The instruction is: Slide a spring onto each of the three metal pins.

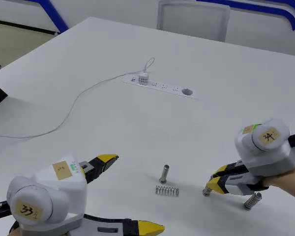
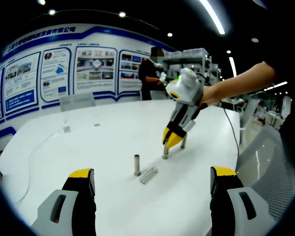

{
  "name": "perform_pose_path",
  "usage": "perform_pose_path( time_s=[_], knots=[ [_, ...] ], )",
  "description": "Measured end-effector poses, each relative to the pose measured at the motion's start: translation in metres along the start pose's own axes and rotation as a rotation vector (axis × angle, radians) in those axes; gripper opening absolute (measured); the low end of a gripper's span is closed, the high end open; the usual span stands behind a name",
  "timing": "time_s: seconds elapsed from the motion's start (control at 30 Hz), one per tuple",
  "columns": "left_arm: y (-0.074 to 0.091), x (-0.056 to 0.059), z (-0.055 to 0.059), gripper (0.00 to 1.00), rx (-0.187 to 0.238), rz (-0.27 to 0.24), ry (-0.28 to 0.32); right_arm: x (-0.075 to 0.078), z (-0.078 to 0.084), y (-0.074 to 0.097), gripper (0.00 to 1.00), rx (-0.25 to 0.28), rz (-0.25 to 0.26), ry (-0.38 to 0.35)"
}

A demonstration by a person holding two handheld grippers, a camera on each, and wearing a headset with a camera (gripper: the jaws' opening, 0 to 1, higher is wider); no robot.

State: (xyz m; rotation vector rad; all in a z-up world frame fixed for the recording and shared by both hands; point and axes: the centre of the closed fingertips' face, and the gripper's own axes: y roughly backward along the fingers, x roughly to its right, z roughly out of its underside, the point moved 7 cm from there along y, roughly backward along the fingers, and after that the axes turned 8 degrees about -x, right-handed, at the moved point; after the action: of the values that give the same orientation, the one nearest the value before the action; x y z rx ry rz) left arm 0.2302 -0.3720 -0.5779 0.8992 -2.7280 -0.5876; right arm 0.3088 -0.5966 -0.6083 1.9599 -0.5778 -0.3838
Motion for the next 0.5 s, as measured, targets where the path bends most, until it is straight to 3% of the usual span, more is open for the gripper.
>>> perform_pose_path(
  time_s=[0.5],
  knots=[
    [0.003,-0.0005,-0.0046,1.0,0.007,-0.021,-0.004,-0.0048,0.0027,-0.009,0.12,-0.009,0.008,0.025]
  ],
)
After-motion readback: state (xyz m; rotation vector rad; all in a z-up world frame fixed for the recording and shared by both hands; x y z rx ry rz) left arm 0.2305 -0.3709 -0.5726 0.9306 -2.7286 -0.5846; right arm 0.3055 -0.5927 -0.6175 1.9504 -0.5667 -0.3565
